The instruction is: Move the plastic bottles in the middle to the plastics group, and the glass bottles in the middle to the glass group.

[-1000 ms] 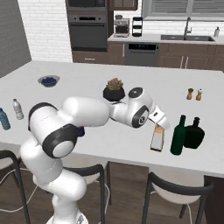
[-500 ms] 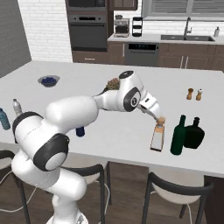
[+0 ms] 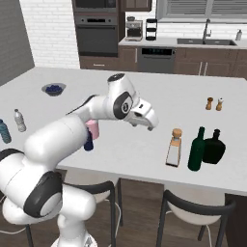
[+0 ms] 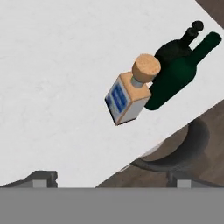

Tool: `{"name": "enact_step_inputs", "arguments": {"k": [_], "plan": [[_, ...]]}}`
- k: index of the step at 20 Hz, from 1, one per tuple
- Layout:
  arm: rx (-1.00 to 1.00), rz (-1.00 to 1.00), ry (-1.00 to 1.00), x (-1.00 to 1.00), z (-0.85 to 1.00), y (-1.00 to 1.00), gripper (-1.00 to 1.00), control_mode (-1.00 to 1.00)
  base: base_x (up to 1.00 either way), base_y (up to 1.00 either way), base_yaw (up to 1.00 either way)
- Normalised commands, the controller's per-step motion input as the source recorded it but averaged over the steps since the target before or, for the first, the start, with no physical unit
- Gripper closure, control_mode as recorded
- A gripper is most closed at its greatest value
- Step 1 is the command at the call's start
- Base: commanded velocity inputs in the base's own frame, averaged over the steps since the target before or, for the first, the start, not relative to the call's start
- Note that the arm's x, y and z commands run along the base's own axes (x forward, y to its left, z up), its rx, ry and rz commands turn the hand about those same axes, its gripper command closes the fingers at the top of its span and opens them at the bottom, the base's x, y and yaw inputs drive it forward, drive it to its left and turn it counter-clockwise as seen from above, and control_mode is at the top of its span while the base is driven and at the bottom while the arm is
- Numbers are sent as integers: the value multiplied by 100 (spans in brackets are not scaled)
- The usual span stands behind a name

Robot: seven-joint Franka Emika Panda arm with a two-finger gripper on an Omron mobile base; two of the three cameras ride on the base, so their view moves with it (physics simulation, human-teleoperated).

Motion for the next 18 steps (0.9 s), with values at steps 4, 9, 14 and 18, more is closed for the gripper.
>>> {"name": "enact_step_inputs", "arguments": {"k": [4,9,14,18], "plan": [[1,36,15,-22,11,75,-100,-100,0,0,0],[4,35,17,-13,6,71,-100,-100,0,0,0],[12,28,21,-10,1,68,-100,-100,0,0,0],[18,13,5,-1,0,66,-100,-100,0,0,0]]}}
